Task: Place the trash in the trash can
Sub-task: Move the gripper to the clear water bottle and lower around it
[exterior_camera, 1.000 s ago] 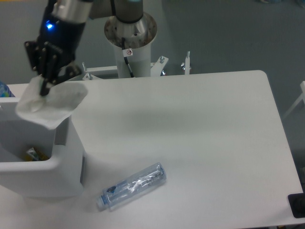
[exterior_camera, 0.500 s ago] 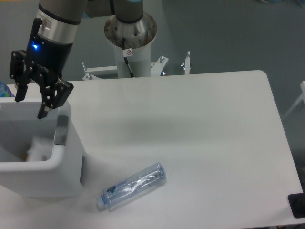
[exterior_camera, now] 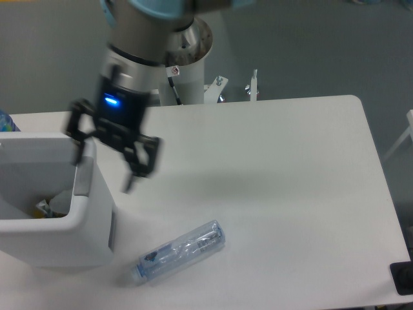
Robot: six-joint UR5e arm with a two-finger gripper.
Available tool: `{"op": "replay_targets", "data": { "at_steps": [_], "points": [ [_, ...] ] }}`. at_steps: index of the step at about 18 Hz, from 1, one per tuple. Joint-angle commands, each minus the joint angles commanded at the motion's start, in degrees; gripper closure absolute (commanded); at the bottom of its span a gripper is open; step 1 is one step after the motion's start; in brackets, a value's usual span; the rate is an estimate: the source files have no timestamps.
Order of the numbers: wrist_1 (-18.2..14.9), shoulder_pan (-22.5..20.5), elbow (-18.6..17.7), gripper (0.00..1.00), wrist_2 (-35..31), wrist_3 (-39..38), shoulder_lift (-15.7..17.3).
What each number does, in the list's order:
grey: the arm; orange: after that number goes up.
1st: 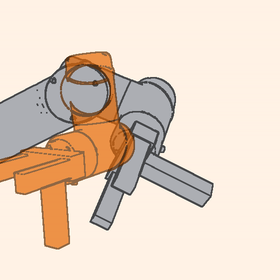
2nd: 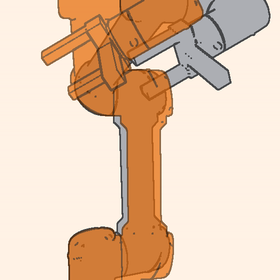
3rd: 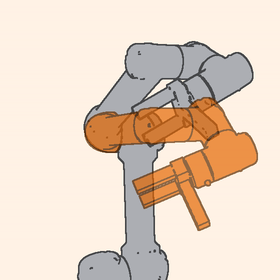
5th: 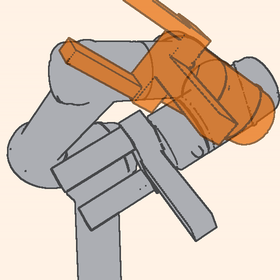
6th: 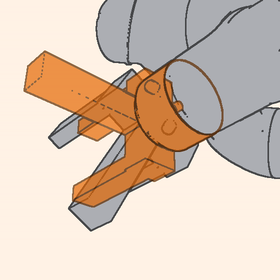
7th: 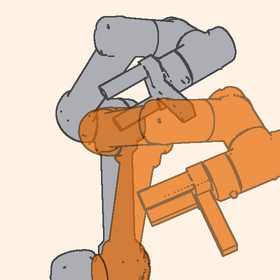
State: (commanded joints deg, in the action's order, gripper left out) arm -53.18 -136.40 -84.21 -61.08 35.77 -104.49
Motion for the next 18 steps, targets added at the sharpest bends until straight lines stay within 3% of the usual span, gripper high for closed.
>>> {"op": "replay_targets", "data": {
  "at_steps": [5, 9, 18],
  "points": [
    [0.18, -0.36, 4.57, 0.00, -3.50, 2.54, -8.00],
    [0.01, 0.34, 3.61, 0.00, -10.36, 6.06, -10.82],
    [0.71, 2.63, -0.87, 0.00, -11.16, 8.87, -12.23]
  ]
}}
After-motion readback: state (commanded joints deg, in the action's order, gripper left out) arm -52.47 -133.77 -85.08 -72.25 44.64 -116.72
